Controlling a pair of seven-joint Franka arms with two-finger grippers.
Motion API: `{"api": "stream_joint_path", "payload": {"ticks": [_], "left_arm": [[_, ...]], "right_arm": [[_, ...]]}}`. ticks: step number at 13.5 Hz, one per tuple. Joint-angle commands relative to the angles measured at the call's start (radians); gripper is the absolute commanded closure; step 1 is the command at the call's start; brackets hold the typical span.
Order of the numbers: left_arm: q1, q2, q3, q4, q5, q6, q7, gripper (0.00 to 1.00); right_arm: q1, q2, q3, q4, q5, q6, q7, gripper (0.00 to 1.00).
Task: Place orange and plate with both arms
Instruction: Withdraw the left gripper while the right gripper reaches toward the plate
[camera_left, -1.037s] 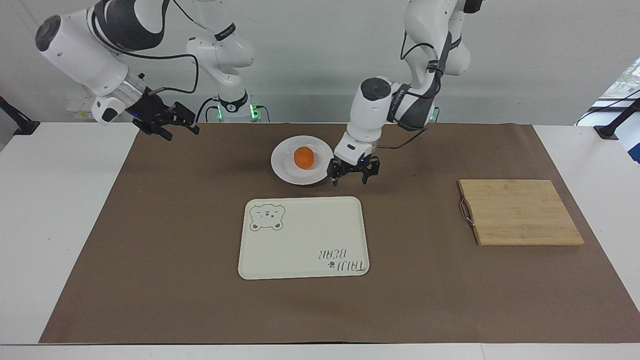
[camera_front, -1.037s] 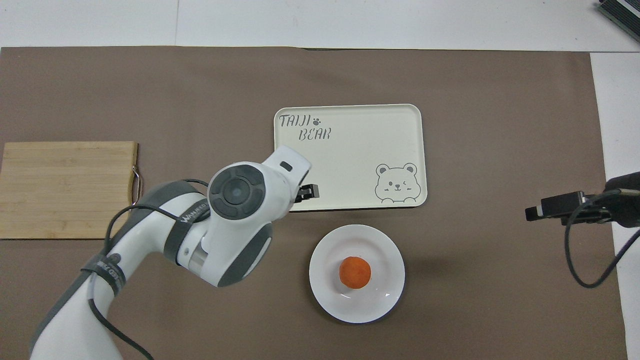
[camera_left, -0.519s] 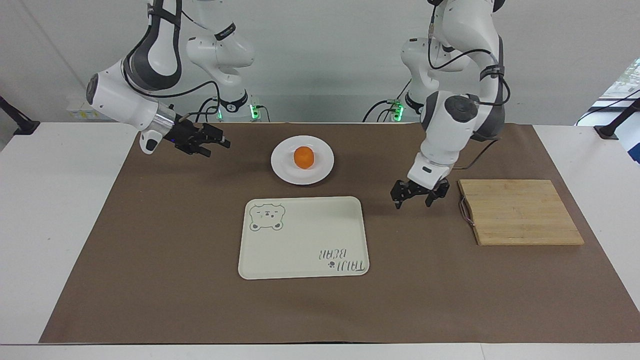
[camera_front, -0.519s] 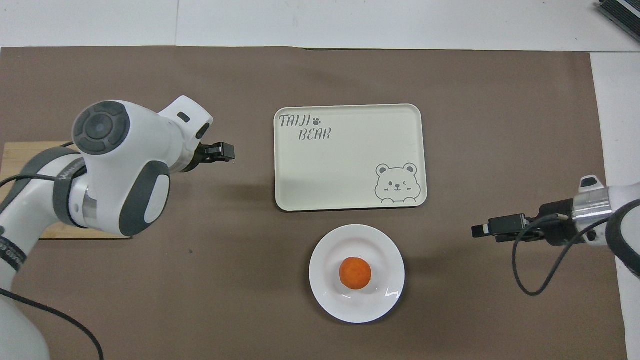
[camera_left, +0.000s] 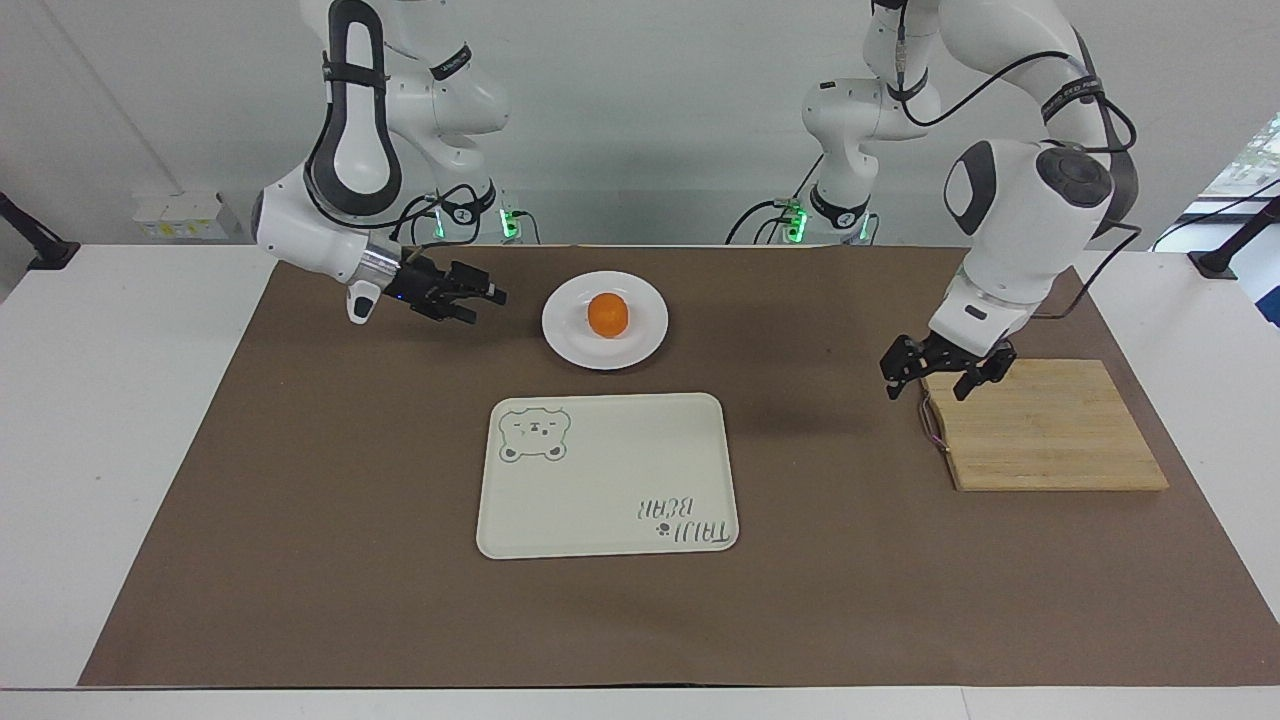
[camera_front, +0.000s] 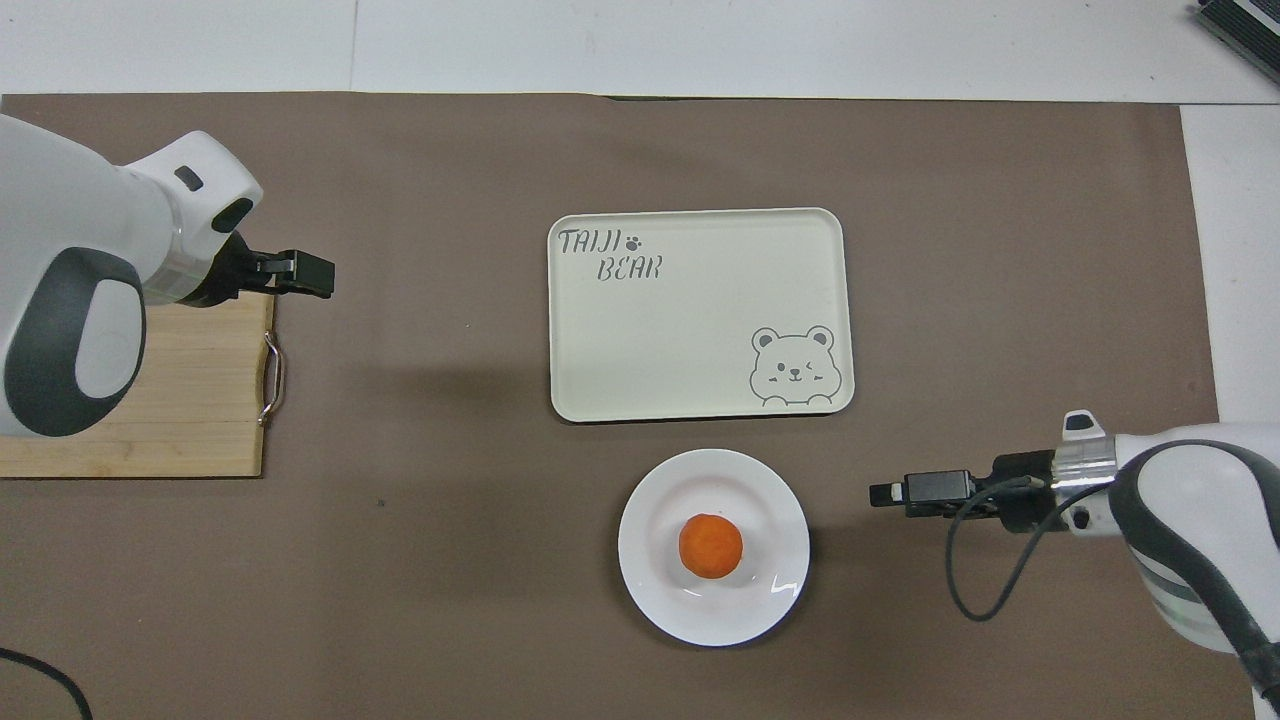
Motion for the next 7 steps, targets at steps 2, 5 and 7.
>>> {"api": "stream_joint_path", "payload": {"ticks": [2, 5, 7], "left_arm": [[0.044, -0.041, -0.007, 0.096, 0.002, -0.187, 0.048, 0.0], [0.07, -0.082, 0.004, 0.109, 0.003, -0.254, 0.111, 0.0], [0.07, -0.098, 0.027, 0.122, 0.005, -0.294, 0.111, 0.0]], "right_arm": [[-0.005, -0.113, 0.002, -0.131, 0.05, 0.017, -0.022, 0.0], [-0.005, -0.115, 0.004, -0.187, 0.063, 0.052, -0.067, 0.0], [0.053, -0.087, 0.004, -0.208, 0.152, 0.109, -0.105, 0.0]]}}
